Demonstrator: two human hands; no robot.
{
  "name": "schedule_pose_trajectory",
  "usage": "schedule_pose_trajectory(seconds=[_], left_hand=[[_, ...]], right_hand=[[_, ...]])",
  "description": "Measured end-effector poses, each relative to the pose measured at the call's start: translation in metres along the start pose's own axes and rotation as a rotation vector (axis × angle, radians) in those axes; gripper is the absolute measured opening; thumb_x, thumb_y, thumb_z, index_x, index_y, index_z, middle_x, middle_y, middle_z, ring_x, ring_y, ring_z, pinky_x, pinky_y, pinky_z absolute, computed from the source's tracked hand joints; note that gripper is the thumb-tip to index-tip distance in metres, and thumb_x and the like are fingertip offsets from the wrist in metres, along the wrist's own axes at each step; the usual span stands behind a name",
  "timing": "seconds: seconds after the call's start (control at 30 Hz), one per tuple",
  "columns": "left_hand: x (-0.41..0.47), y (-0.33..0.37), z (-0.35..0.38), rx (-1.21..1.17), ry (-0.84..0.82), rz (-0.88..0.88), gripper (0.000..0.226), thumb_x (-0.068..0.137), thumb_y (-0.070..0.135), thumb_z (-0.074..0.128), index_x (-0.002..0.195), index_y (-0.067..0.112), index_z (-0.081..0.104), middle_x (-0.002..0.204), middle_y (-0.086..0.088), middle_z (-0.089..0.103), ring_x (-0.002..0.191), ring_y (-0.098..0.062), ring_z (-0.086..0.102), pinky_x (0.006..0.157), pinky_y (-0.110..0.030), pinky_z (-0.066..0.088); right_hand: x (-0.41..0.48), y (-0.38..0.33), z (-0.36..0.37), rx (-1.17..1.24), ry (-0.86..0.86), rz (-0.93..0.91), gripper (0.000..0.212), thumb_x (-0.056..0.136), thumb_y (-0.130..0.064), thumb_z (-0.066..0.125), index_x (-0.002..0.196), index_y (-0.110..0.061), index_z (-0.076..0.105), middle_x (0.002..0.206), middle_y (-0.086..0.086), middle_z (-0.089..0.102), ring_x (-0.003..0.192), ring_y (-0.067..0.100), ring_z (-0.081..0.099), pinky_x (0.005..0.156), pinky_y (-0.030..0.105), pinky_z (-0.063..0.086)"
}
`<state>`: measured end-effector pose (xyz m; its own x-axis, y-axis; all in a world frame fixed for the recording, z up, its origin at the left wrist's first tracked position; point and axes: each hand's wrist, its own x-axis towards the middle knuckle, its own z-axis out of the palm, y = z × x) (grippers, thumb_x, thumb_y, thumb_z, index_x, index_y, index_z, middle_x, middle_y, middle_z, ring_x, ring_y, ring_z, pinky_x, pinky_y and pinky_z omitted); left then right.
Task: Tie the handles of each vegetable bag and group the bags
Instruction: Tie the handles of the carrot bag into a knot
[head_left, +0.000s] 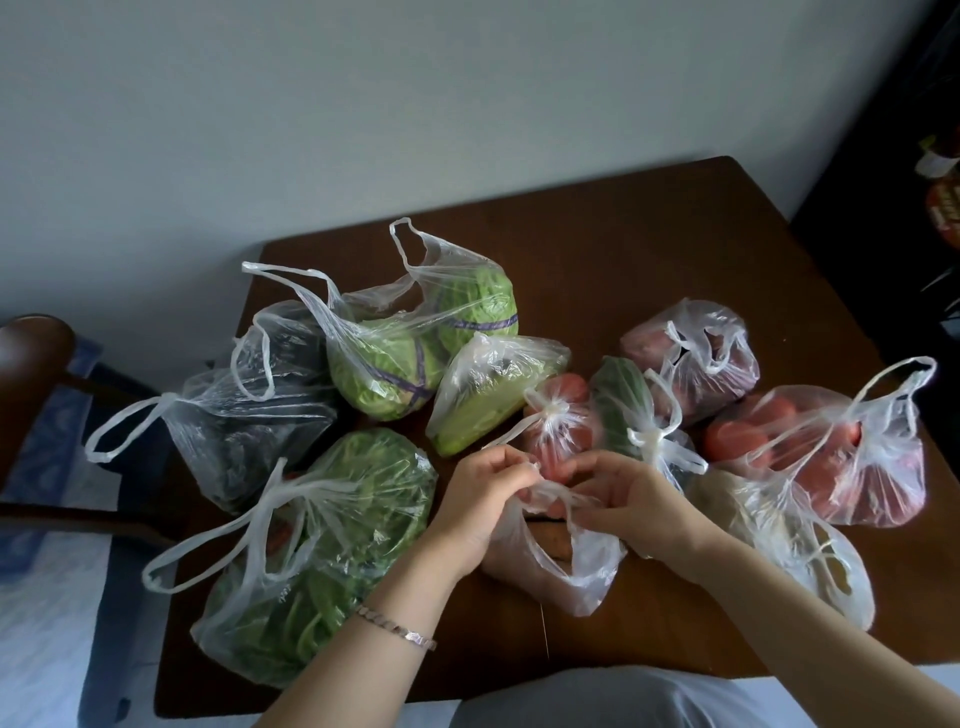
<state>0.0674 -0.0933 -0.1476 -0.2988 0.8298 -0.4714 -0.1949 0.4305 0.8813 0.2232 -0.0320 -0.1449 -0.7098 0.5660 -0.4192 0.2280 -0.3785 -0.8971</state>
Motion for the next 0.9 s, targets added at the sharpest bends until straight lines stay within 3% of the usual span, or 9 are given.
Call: schedule_pose_trajectory(seconds=[0.07,0.17,0.23,0.37,0.5,0.63,0.73,0.8,0.9], left_hand=[[0.002,-0.005,0.0,-0.118,-0.003,-0.059,0.002,0.05,0.016,0.065,0.05,0.016,0.064,0.063,-0.007,0.059,0.063,-0.022,0.054,0.064,-0.027,0.044],[0.003,-0.005,-0.001,-0.226,-0.024,-0.145,0.016,0.068,0.0,0.056,0.056,0.009,0.063,0.06,-0.007,0.058,0.057,-0.016,0.053,0.056,-0.02,0.045],[0.002,-0.003,0.0,-0.218,-0.027,-0.186,0.025,0.081,-0.008,0.05,0.064,0.005,0.062,0.056,-0.006,0.06,0.052,-0.013,0.057,0.054,-0.018,0.048],[-0.001,-0.002,0.003,-0.114,0.097,-0.186,0.019,0.083,-0.002,0.057,0.066,0.006,0.058,0.05,-0.001,0.06,0.048,-0.01,0.057,0.049,-0.016,0.046],[-0.003,-0.006,0.007,0.4,0.306,0.067,0.019,0.082,0.013,0.061,0.065,0.013,0.053,0.06,0.003,0.056,0.056,-0.009,0.052,0.054,-0.018,0.039],[0.004,-0.006,-0.001,0.471,0.491,0.294,0.015,0.087,0.011,0.053,0.074,0.015,0.048,0.068,0.006,0.054,0.062,-0.006,0.052,0.055,-0.013,0.039],[0.013,-0.014,-0.008,0.415,0.595,0.242,0.009,0.092,0.009,0.046,0.084,0.008,0.049,0.073,0.004,0.054,0.067,-0.014,0.051,0.055,-0.017,0.032],[0.024,-0.033,-0.019,0.35,0.685,0.08,0.017,0.094,0.008,0.041,0.091,-0.002,0.054,0.083,-0.01,0.061,0.075,-0.026,0.056,0.064,-0.022,0.036],[0.036,-0.062,-0.055,0.063,0.799,-0.229,0.03,0.097,0.009,0.034,0.1,-0.012,0.056,0.082,-0.023,0.065,0.06,-0.026,0.064,0.048,-0.027,0.051]], right_hand=[[-0.002,0.001,0.001,-0.01,0.0,-0.059,0.036,0.074,0.02,0.06,0.082,-0.014,0.07,0.074,0.008,0.073,0.067,0.014,0.067,0.065,0.017,0.054],[-0.004,-0.003,0.003,-0.107,0.027,-0.098,0.034,0.072,0.024,0.057,0.079,-0.006,0.073,0.08,0.014,0.073,0.069,0.005,0.068,0.064,0.01,0.05],[-0.004,-0.002,0.004,-0.113,0.068,-0.086,0.034,0.073,0.022,0.058,0.078,-0.007,0.074,0.077,0.008,0.075,0.064,0.001,0.067,0.06,0.008,0.049],[-0.001,0.001,0.007,-0.139,0.221,-0.096,0.014,0.079,-0.004,0.067,0.076,-0.015,0.075,0.068,-0.004,0.074,0.051,0.002,0.063,0.049,0.009,0.047],[0.001,0.007,0.015,-0.471,0.411,-0.279,0.025,0.087,-0.021,0.059,0.074,-0.003,0.07,0.068,0.008,0.069,0.063,0.009,0.06,0.058,0.017,0.044],[-0.004,-0.004,0.018,-0.493,0.485,-0.532,0.03,0.086,-0.028,0.055,0.067,-0.009,0.067,0.073,-0.005,0.063,0.078,0.002,0.057,0.068,0.006,0.04],[0.003,0.005,0.016,-0.083,0.395,-0.256,0.032,0.09,-0.024,0.053,0.064,-0.008,0.062,0.059,-0.009,0.057,0.06,0.002,0.052,0.062,0.014,0.04],[0.011,0.025,0.01,0.247,0.351,-0.032,0.037,0.093,-0.022,0.048,0.061,-0.005,0.056,0.057,0.003,0.051,0.058,0.016,0.048,0.06,0.025,0.038],[0.012,0.062,-0.008,0.347,0.479,0.214,0.038,0.094,-0.02,0.047,0.057,-0.011,0.049,0.053,0.005,0.044,0.051,0.016,0.04,0.052,0.027,0.034]])
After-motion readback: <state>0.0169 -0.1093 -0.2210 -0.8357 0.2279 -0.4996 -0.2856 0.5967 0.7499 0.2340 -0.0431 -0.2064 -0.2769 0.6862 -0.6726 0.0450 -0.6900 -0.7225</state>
